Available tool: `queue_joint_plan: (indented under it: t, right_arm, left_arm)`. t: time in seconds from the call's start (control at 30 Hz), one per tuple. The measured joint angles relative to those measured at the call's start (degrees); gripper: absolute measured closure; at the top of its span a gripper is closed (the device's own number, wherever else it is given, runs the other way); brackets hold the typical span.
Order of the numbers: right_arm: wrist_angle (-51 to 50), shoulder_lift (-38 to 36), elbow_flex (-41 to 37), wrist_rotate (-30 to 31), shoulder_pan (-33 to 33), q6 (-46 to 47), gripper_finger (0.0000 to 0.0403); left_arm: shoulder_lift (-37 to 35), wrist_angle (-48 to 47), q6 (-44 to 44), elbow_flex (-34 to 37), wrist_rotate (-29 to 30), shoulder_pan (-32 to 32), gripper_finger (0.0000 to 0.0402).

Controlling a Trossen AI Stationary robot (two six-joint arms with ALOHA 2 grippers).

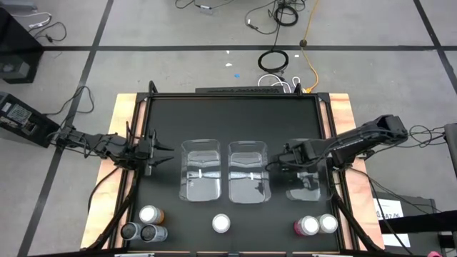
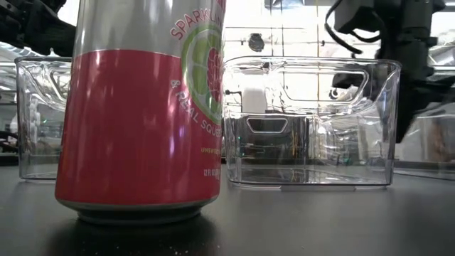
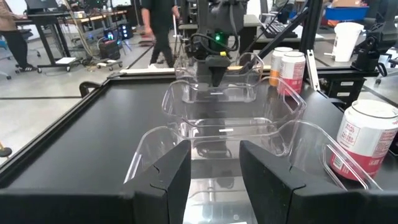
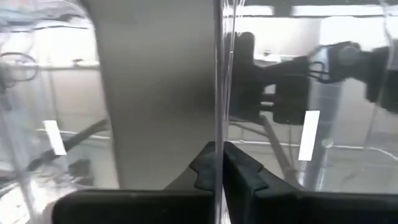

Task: Sort soda cans
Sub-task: Move the right transparent bin to the center

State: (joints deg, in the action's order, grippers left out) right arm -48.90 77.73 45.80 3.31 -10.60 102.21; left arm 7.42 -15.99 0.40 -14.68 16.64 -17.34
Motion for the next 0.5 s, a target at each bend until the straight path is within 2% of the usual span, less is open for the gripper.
queue_joint_plan:
  t: [0.3, 0.5]
  right_arm:
    - [10.5, 2.3, 0.1, 2.1, 5.6, -6.1, 0.0400]
    - [9.7, 7.7, 5.0, 1.2, 7.6, -10.8, 0.0401]
  left_arm:
    - [0.0, 0.0, 0.0, 0.0, 0.0, 0.0, 0.0253]
    - [0.0, -0.1, 0.0, 0.0, 0.0, 0.0, 0.0253]
